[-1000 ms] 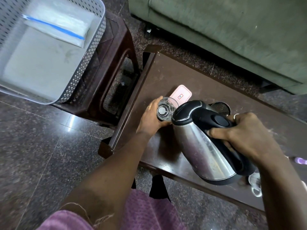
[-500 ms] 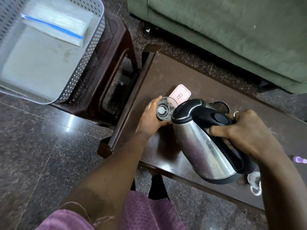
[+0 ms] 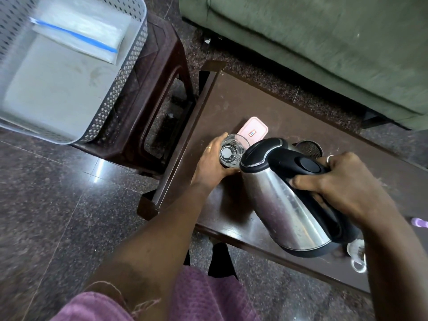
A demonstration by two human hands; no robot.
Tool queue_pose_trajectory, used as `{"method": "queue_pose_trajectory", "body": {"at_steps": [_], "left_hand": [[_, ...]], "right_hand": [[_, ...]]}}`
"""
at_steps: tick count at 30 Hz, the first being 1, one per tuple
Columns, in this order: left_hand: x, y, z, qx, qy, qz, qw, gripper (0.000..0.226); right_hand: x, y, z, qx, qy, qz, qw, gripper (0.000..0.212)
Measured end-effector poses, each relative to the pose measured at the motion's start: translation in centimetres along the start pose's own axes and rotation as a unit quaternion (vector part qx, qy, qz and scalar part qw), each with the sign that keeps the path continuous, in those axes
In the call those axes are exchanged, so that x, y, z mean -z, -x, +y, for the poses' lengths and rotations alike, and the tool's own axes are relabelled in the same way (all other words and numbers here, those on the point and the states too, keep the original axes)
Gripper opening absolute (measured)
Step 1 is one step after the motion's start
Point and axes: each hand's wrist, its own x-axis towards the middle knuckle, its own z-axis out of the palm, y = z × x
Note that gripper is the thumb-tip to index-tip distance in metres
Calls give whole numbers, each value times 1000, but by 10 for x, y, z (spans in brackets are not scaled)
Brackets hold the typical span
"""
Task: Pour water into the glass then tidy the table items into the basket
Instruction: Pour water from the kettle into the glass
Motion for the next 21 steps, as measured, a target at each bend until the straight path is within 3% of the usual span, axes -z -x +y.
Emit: {"method": "queue_pose_trajectory", "body": {"at_steps": [2, 7, 21], "left_hand": [[0, 0, 1, 0, 0, -3, 1000, 97], [0, 1, 1, -1, 5, -2, 1000, 97], [-2, 1, -1, 3, 6, 2, 1000, 98]], "right_hand": [[0, 1, -2, -1, 1, -3, 1000, 9], [0, 0, 0, -10, 10, 6, 1000, 22], [-1, 2, 1, -8, 1, -4, 1000, 22]]}}
